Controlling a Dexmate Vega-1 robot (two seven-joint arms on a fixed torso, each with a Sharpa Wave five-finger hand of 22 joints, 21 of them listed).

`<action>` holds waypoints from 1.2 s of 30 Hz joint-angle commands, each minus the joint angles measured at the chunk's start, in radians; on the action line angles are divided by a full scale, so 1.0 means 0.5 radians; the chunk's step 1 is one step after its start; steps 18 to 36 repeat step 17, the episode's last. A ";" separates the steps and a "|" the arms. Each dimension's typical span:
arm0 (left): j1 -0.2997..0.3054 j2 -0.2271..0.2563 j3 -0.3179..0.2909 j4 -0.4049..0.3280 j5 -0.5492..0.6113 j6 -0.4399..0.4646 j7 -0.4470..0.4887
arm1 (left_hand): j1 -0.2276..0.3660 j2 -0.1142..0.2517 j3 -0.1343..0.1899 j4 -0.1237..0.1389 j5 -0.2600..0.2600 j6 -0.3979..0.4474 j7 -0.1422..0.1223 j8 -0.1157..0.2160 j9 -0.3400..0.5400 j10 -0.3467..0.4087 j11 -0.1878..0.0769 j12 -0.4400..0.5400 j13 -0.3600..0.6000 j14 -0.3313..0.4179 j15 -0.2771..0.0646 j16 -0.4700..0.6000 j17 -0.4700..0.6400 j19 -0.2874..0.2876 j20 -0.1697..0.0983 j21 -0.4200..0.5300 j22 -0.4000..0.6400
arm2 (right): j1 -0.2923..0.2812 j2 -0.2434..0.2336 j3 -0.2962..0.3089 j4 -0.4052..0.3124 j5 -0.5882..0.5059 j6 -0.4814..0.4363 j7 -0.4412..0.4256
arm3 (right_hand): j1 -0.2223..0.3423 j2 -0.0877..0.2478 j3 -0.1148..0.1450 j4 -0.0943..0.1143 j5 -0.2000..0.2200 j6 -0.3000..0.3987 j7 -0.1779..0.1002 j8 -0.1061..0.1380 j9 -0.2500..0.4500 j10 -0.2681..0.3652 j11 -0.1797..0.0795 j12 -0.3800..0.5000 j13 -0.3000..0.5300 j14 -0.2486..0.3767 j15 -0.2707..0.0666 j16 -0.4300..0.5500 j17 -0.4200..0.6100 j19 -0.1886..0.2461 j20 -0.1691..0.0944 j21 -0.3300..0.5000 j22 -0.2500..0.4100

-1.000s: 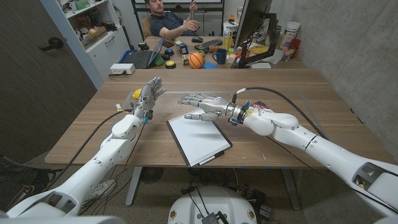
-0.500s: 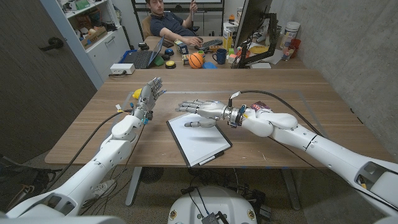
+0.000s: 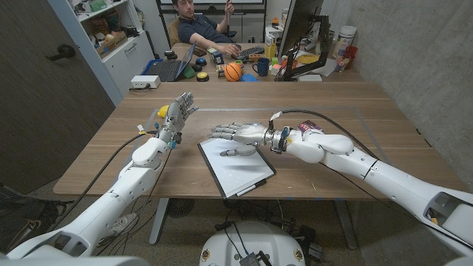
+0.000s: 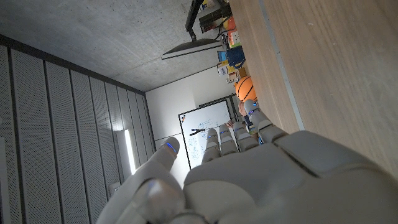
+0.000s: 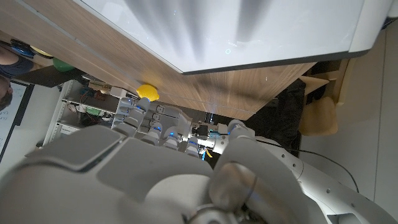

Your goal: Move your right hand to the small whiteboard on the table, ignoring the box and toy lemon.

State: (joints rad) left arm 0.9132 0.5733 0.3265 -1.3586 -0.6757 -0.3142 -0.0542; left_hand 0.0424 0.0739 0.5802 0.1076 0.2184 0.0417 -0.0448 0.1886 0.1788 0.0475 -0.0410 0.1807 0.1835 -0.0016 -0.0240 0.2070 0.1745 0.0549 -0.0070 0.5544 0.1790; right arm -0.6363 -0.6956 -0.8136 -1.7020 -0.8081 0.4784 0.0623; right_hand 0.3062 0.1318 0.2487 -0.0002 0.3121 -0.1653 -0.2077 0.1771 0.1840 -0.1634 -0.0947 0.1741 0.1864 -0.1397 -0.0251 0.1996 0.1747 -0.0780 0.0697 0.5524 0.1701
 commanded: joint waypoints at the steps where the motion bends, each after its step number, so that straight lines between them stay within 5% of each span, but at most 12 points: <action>1: 0.017 0.020 -0.002 -0.004 -0.015 -0.027 -0.069 | -0.016 -0.004 -0.016 -0.001 0.008 0.028 -0.002 0.019 0.011 0.010 0.000 0.014 0.011 -0.008 -0.010 0.001 0.010 0.013 0.000 -0.005 0.004 | -0.022 -0.011 -0.020 -0.069 -0.036 -0.036 0.076 | 0.042 0.002 0.002 -0.017 0.011 -0.046 -0.012 -0.007 0.010 -0.042 -0.009 0.002 0.005 -0.034 0.003 0.001 0.006 0.018 -0.003 -0.013 0.003; 36: 0.006 0.012 -0.005 0.017 -0.022 -0.041 -0.083 | -0.026 -0.010 -0.029 0.009 0.012 0.030 0.001 0.016 0.012 0.010 -0.004 0.014 0.011 -0.008 -0.011 0.002 0.011 0.017 0.003 -0.017 0.004 | -0.014 -0.004 -0.021 -0.081 -0.054 -0.040 0.090 | 0.076 0.007 -0.002 -0.037 0.013 -0.061 -0.024 0.009 0.011 -0.057 -0.023 0.013 0.006 -0.046 0.000 0.004 0.007 0.018 -0.024 -0.042 0.004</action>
